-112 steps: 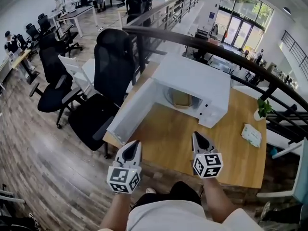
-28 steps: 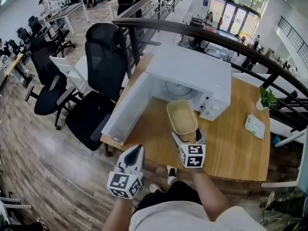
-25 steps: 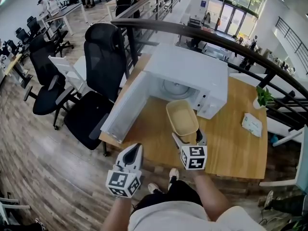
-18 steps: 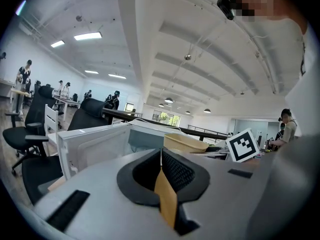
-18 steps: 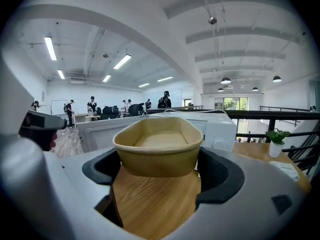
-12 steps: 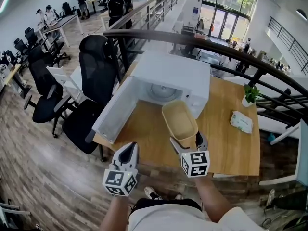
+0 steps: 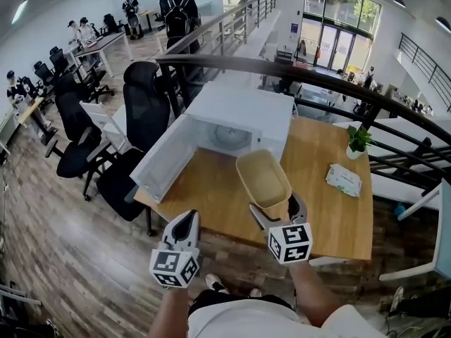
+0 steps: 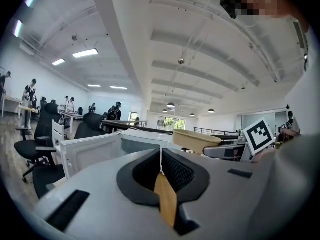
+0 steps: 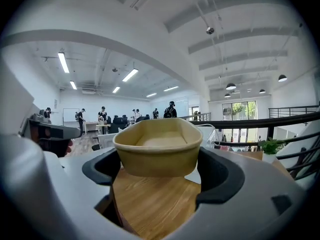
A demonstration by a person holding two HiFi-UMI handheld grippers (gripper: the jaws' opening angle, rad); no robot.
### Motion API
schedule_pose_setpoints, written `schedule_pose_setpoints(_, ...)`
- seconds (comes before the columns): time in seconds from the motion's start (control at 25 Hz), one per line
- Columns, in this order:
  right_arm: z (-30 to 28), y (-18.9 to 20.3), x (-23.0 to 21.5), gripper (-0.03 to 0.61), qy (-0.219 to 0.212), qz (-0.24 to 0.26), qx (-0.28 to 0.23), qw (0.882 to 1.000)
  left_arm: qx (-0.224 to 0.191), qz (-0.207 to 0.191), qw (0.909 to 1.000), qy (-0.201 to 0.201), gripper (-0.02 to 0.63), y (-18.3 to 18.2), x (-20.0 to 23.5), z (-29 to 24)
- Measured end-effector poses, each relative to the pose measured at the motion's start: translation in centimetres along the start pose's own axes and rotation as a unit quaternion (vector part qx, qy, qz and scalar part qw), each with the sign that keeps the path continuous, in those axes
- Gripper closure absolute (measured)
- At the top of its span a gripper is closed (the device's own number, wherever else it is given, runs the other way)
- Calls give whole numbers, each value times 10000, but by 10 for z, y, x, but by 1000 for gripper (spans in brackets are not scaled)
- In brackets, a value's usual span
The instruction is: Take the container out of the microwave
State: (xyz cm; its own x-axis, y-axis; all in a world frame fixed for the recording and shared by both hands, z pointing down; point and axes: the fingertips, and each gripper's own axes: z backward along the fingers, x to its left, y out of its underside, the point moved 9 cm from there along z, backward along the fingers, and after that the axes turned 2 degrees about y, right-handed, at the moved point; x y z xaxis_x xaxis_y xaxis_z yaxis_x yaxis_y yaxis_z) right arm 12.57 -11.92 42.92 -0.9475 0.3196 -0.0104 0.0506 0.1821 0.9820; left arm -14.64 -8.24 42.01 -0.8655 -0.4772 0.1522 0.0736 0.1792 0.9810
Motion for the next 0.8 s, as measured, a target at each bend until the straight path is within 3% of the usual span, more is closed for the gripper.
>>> schedule_pose_setpoints(0.8, 65, 10, -30, 81, -165, 16, -98, 9998, -89, -34, 9999, -133, 577, 16, -75, 29)
